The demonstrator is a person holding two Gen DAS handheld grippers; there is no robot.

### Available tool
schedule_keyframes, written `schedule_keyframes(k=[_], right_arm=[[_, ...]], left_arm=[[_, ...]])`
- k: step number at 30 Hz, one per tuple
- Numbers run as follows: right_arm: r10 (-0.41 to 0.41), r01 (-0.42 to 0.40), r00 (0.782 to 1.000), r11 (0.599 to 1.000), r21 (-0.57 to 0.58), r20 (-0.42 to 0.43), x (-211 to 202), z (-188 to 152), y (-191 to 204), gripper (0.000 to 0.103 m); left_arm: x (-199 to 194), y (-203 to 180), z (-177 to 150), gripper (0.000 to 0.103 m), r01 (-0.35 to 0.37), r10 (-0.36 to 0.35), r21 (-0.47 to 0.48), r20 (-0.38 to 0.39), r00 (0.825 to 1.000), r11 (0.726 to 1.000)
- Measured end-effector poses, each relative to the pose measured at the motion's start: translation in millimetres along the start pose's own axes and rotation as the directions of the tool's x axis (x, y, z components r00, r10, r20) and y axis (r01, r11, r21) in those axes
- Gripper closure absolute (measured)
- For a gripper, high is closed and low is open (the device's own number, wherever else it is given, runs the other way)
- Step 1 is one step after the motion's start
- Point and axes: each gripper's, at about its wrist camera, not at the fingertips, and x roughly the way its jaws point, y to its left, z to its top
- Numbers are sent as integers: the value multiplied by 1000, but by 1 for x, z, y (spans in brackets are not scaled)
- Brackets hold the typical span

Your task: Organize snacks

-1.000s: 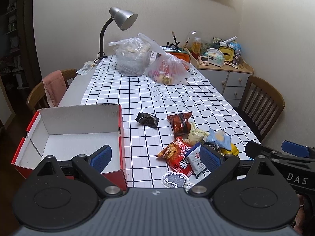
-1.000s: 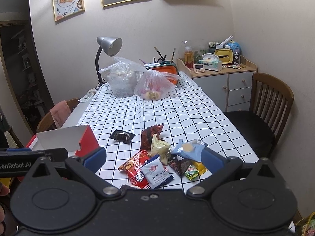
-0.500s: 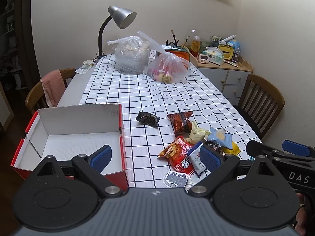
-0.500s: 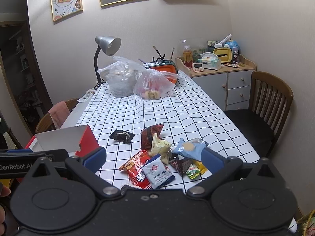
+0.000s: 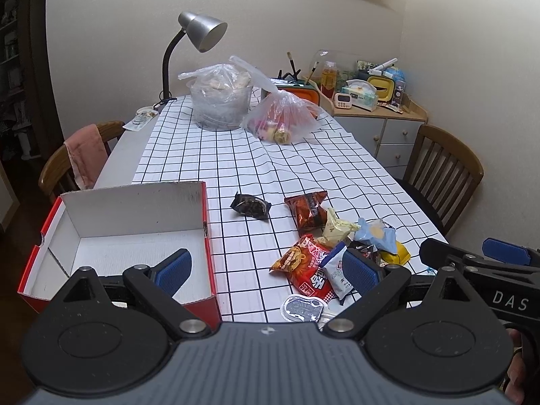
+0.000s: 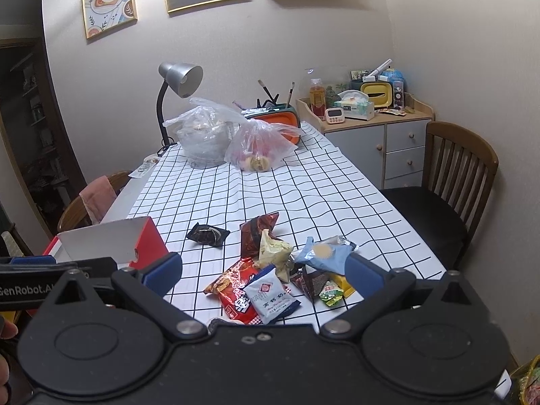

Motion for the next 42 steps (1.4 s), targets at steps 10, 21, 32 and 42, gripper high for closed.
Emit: schedule_keyframes(k=[10, 21, 32, 42], right_arm=[[-31, 31, 999, 999, 23, 4, -6, -5, 7, 0], [-77, 77, 997, 996, 39, 8, -17, -12, 5, 0], [-120, 126, 991, 985, 117, -59, 12, -11, -52, 1], [-161, 176, 973, 981, 78, -164, 62, -23, -115, 7]], left_arm=[[-2, 11, 0, 6, 27, -27, 26, -6, 1000, 999], [-1, 6, -3, 6, 79, -78, 54, -18, 997, 995], [30, -15, 0, 6, 38, -36, 12, -99, 994, 999], [77, -35, -7, 6, -36, 24, -49, -222, 975, 998]])
